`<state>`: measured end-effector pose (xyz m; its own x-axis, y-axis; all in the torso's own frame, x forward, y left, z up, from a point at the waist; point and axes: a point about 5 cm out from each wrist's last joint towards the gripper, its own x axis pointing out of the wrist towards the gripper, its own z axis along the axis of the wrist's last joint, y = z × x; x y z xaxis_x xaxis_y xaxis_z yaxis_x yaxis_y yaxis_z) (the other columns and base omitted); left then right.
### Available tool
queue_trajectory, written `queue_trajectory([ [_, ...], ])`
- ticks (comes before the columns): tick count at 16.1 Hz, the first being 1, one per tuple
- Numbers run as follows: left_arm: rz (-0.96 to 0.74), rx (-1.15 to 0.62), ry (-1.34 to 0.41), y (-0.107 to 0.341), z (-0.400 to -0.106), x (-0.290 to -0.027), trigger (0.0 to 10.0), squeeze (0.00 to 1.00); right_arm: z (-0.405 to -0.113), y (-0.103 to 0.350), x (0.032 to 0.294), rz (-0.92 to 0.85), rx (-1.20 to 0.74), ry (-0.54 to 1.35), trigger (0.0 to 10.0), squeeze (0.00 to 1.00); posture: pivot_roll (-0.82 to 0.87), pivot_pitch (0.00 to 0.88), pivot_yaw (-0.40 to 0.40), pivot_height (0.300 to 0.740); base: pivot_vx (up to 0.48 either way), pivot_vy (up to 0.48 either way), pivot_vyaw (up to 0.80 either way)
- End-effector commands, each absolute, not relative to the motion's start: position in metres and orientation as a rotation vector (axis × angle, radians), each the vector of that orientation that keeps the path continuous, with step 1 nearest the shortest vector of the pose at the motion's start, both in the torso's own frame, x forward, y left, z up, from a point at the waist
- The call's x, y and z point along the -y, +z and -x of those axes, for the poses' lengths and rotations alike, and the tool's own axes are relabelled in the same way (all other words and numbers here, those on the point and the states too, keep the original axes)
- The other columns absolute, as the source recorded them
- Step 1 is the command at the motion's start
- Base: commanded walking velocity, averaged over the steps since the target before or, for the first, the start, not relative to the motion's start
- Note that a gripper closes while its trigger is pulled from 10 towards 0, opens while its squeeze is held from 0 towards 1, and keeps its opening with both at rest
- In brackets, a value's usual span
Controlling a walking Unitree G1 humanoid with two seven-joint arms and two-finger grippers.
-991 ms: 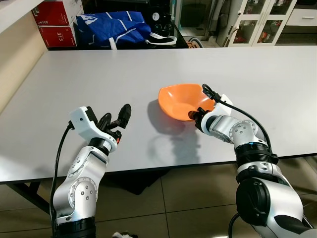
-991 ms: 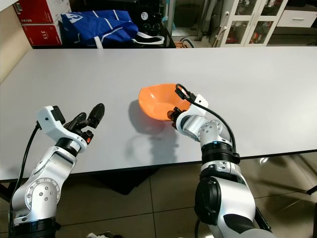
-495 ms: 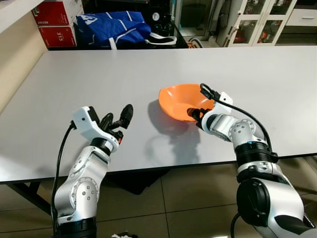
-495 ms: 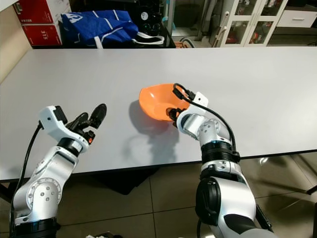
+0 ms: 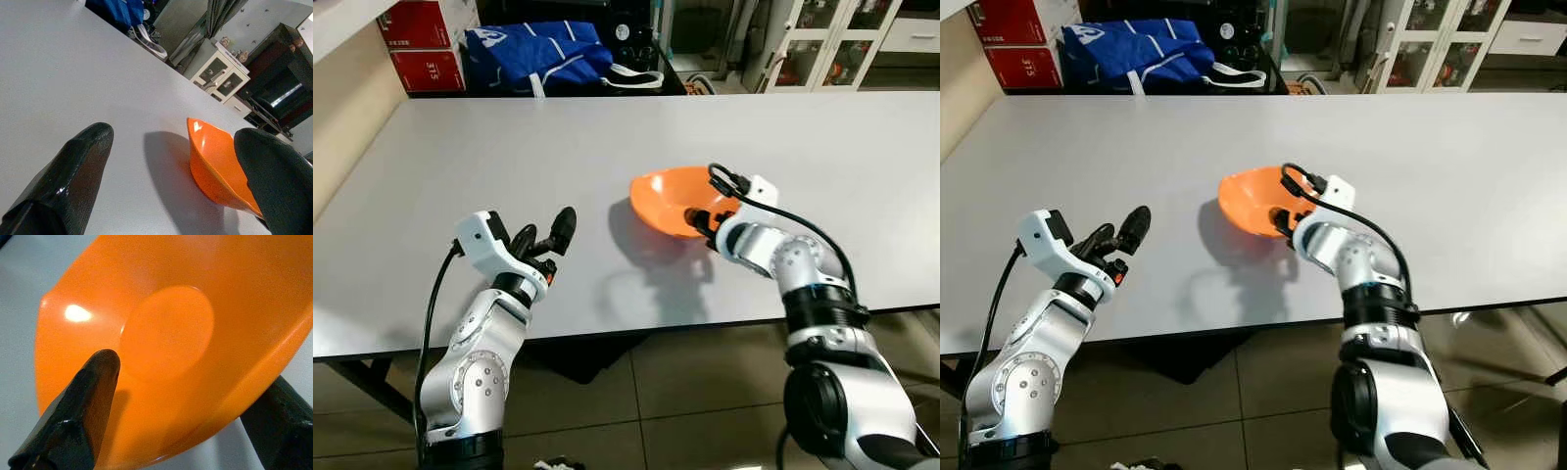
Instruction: Setting the table
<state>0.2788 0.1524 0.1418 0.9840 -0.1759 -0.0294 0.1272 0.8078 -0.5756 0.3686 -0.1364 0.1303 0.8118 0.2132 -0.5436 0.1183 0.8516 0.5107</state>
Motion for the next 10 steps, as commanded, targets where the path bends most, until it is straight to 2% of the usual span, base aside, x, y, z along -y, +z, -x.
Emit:
queue_trajectory([
  [1,0.601,-0.090,-0.174,0.143,-0.278,-0.149,10.0,0.00,-0.367,0.132,0.142,-0.534,-0.628,0.041,10.0,0.00,-0.14,0.000,-0.012,0.740,0.000,0.000,0.00],
  [10,0.600,-0.111,-0.193,0.140,-0.277,-0.145,10.0,0.00,-0.339,0.106,0.155,-0.500,-0.713,0.017,10.0,0.00,-0.17,0.000,-0.008,0.740,0.000,0.000,0.00],
])
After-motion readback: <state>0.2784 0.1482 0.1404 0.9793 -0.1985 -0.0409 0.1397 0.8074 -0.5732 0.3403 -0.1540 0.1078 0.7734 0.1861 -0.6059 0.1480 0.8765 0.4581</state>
